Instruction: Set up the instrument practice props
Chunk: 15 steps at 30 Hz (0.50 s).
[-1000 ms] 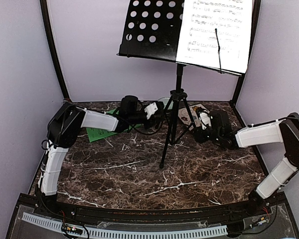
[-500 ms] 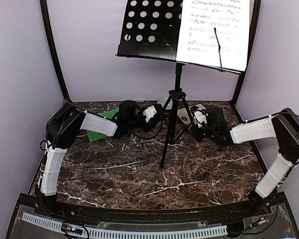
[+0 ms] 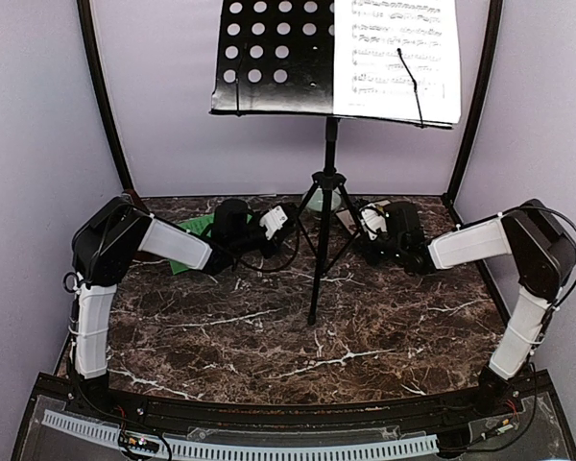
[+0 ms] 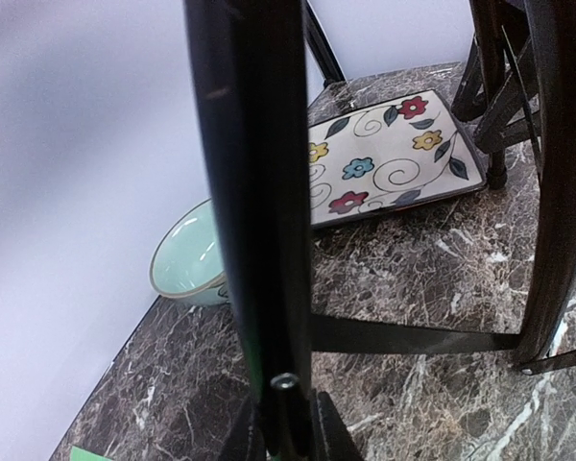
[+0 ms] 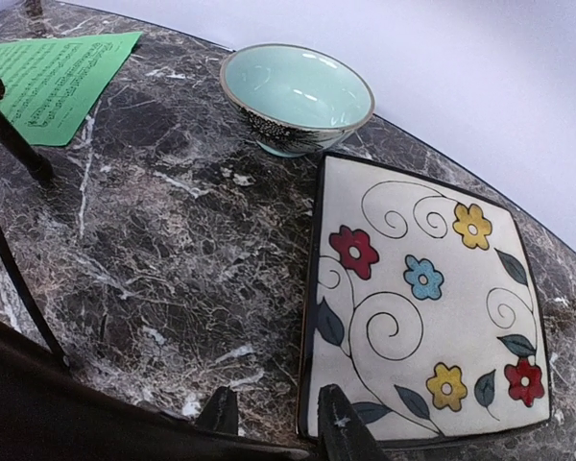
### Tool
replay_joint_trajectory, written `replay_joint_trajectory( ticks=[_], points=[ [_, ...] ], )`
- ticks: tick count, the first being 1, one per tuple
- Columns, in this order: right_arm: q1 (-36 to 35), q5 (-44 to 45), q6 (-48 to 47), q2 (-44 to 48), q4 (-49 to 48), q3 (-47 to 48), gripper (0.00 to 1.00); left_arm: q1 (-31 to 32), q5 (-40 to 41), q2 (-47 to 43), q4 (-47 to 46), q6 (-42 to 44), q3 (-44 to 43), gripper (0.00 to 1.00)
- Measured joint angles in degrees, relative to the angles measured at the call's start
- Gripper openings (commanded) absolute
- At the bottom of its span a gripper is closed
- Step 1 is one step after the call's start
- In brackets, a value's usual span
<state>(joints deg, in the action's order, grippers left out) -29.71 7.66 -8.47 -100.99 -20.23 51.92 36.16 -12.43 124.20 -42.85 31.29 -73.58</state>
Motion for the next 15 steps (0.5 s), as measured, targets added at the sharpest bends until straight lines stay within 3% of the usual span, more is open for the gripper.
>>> replay_joint_trajectory(
  ticks=[15],
  points=[
    [-0.13,-1.77,-0.98,-3.43,-1.6,3.21,0.27,-0.07,2.73,-3.04,-0.92,-1.18,4.52,0.0]
  ],
)
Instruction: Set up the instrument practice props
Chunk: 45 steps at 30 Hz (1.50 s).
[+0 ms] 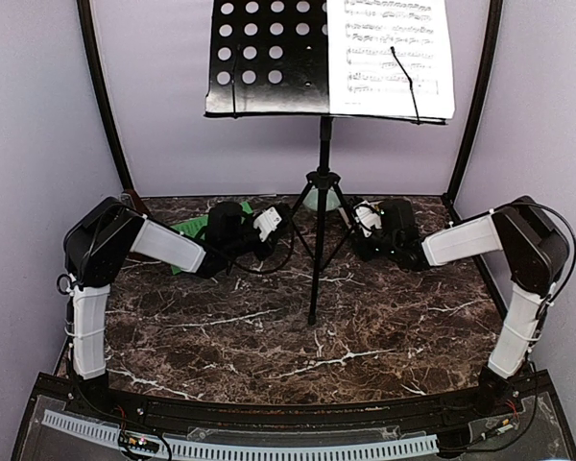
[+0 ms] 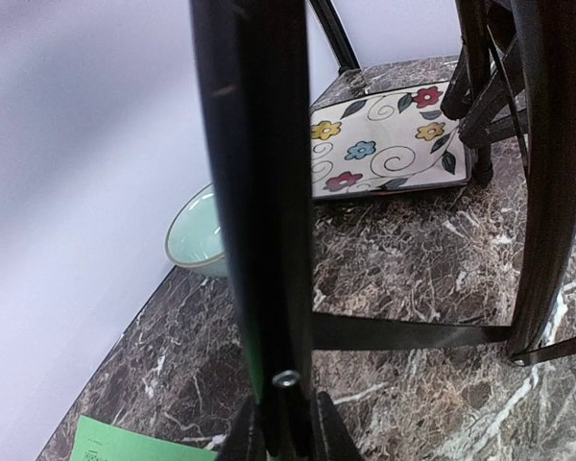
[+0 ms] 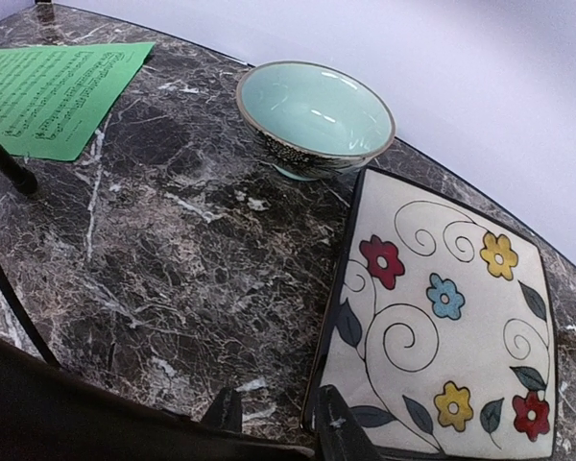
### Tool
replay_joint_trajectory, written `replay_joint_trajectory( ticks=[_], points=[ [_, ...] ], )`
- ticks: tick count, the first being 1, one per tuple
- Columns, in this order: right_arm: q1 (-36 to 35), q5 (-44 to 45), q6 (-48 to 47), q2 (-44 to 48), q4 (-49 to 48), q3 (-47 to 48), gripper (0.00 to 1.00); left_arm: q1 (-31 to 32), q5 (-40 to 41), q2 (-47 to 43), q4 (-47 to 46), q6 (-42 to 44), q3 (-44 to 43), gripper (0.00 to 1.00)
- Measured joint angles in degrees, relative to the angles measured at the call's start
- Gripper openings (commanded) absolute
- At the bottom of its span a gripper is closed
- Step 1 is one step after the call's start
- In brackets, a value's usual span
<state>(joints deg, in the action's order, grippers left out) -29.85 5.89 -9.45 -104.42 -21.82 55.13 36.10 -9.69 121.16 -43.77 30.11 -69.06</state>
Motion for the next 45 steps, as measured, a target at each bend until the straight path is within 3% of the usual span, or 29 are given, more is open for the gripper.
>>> replay_joint_trajectory(
  ticks=[9,16,21,24,29,35,36,45],
  points=[
    [-0.44,-2.01,-0.57,-2.1,-0.79,2.14,0.27,0.0,1.99,-2.99,0.98,-0.13,3.28,0.0],
    [-1.27,-1.55,-0.83,-2.67,-1.31,2.8,0.35,-0.22,4.52,-4.7,3.56,0.26,3.98,0.36],
    [-1.33,-0.76,-0.85,-2.1,-2.19,2.69,0.46,-0.76,7.02,-10.4,10.29,-1.25,4.5,0.54],
    [-1.33,-0.72,-0.52,-1.11,-2.14,2.14,0.55,-1.95,8.24,-14.6,14.51,-3.91,4.79,0.57],
    [-1.4,-0.79,-0.09,1.99,-0.83,0.92,0.66,-5.11,10.88,-17.18,26.18,-13.07,2.25,0.69],
    [-1.64,-1.03,1.62,6.6,1.44,-0.46,0.7,-10.6,12.87,-16.79,42.45,-26.1,-1.33,0.71],
    [-1.66,-1.4,3.04,9.11,1.49,-0.85,0.7,-13.55,12.44,-16.76,47.41,-31.39,-1.31,0.71],
    [-1.84,-2.8,7.45,17.05,-0.13,-3.52,0.72,-20.44,13.6,-14.43,52.54,-43.19,-1.31,0.67]
  ],
)
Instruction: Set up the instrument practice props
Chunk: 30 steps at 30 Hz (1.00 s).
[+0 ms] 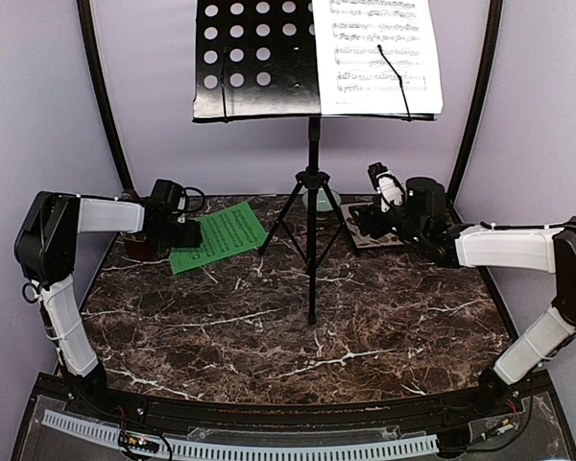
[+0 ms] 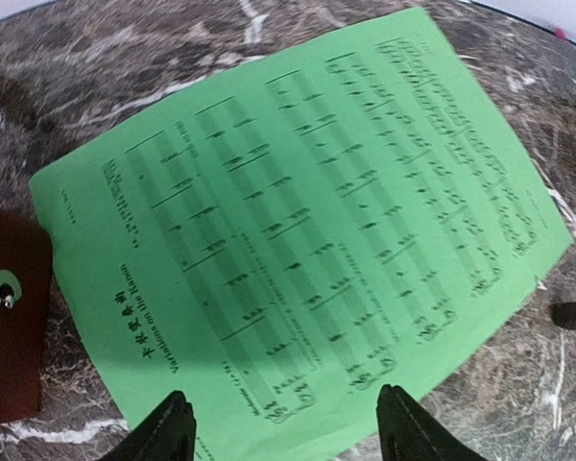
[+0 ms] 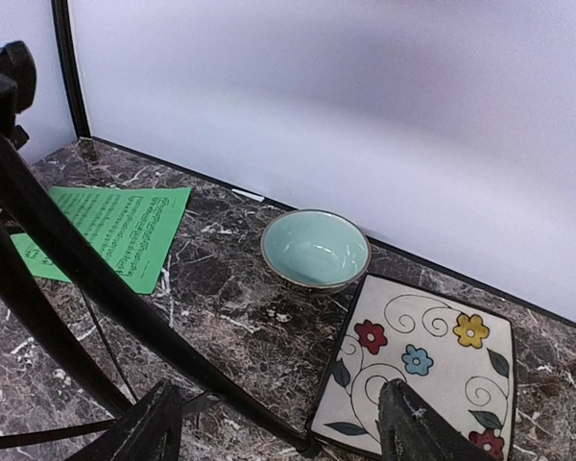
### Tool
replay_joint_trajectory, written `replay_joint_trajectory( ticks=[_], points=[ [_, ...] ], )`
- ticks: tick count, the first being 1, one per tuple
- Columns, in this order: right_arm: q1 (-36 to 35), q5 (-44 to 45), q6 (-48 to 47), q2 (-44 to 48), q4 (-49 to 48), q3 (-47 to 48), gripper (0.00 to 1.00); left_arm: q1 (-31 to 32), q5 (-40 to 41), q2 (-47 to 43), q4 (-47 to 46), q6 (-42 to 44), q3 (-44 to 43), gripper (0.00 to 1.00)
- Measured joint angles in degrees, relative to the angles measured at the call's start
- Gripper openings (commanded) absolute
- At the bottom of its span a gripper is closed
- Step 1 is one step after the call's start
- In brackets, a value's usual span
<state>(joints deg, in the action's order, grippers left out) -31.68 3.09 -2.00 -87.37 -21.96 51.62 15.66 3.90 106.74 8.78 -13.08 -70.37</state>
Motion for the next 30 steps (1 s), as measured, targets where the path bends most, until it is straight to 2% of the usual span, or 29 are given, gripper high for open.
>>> replay_joint_trajectory(
  ticks=[6,16,23,30],
  points=[
    [0.0,-0.61,1.27,1.81,-0.2,-1.36,0.72,-3.13,0.04,4.46,0.52,-3.89,0.0,0.66],
    [0.0,-0.74,2.14,4.72,-0.09,-3.15,0.73,-1.22,2.16,6.03,1.09,-8.59,0.74,0.65],
    [0.0,-0.72,2.12,5.75,-0.15,-3.21,0.73,6.93,6.82,0.87,1.66,-15.82,8.11,0.61],
    [0.0,-0.74,2.14,5.75,-0.13,-3.21,0.73,17.94,6.23,-7.5,9.79,-28.87,14.73,0.64]
  ],
)
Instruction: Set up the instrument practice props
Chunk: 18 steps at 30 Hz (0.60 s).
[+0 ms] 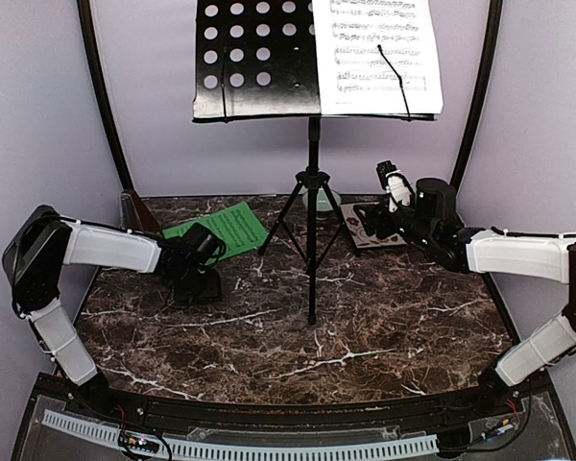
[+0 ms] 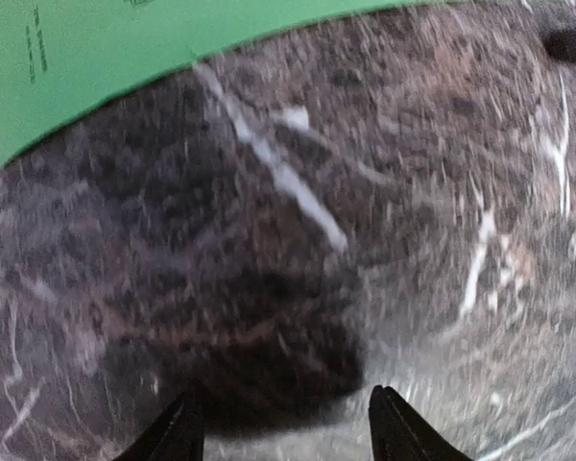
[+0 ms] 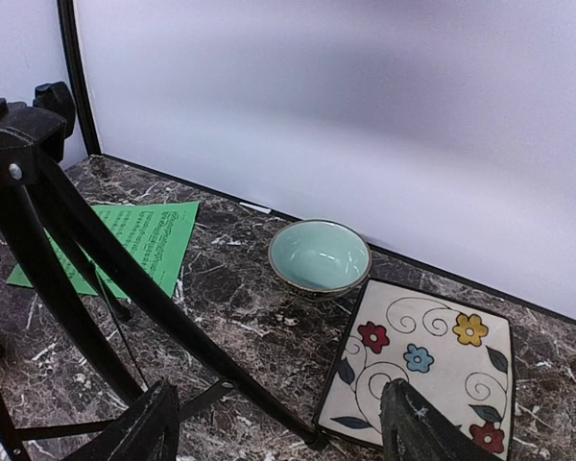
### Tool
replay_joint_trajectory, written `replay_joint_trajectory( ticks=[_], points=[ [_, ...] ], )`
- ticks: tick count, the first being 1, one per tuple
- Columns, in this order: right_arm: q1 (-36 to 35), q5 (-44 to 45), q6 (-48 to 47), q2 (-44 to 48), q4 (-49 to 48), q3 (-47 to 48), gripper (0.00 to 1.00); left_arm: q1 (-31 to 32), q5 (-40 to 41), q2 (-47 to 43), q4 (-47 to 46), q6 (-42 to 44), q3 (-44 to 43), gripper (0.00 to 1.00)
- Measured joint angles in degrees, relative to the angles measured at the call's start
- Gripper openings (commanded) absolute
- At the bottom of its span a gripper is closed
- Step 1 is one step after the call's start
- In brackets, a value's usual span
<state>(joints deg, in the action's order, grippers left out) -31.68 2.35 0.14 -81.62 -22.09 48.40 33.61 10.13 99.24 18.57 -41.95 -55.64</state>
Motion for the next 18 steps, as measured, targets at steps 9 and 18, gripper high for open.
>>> replay_joint_trajectory(
  ticks=[9,18],
  points=[
    [-0.02,-1.55,1.11,0.0,0.0,0.0,0.73,-9.55,-3.5,-4.22,4.28,4.04,-8.61,0.68],
    [-0.09,-1.75,1.92,0.9,0.02,-0.17,0.73,-15.06,1.44,11.02,4.22,12.04,-29.62,0.65]
  ],
)
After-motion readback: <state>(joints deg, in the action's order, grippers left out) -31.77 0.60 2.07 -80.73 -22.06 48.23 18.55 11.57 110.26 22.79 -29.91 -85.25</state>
